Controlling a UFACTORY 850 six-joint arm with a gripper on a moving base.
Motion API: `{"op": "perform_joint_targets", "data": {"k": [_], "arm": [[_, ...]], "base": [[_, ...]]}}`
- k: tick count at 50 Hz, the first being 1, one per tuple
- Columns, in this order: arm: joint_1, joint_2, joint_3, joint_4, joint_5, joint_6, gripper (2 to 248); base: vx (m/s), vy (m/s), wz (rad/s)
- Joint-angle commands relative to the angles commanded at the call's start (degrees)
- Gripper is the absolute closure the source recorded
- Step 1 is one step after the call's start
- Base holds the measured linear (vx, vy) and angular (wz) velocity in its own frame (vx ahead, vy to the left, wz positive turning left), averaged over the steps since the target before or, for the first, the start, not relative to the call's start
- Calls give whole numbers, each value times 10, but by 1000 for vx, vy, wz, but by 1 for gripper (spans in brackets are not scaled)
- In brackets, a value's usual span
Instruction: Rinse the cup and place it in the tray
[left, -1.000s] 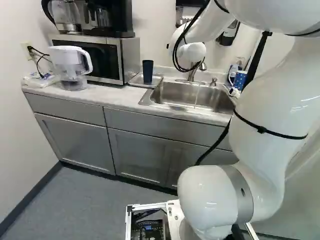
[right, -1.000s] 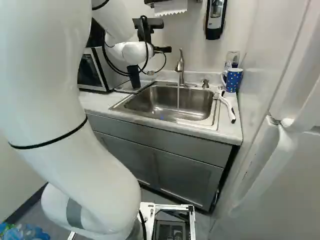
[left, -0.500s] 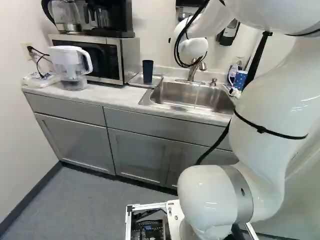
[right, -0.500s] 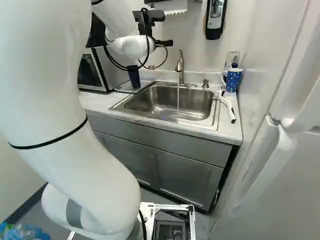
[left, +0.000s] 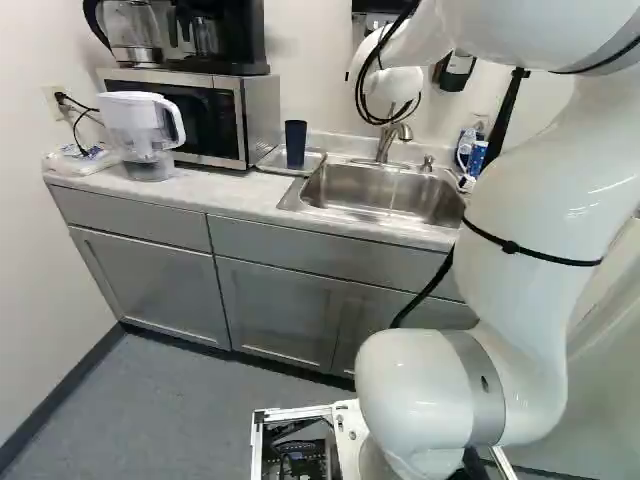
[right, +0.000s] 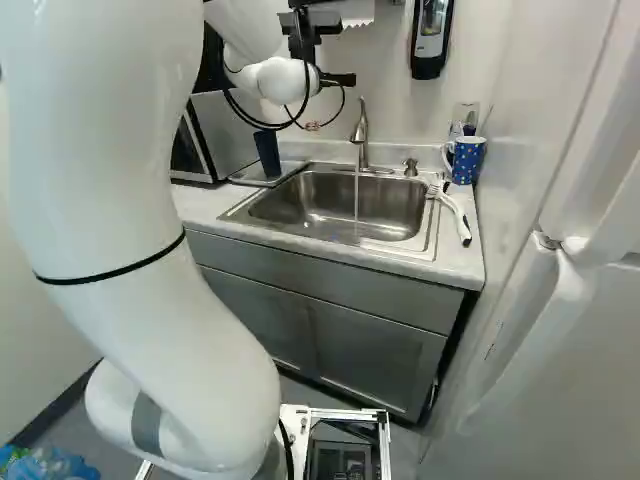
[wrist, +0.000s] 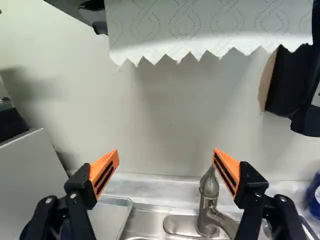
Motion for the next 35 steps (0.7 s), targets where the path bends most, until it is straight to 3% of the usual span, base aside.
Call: {"op": "perform_joint_targets", "data": {"k": [35], "arm": [[-13, -14, -56, 0, -113, 0, 3]], "base": [[0, 0, 0]]}}
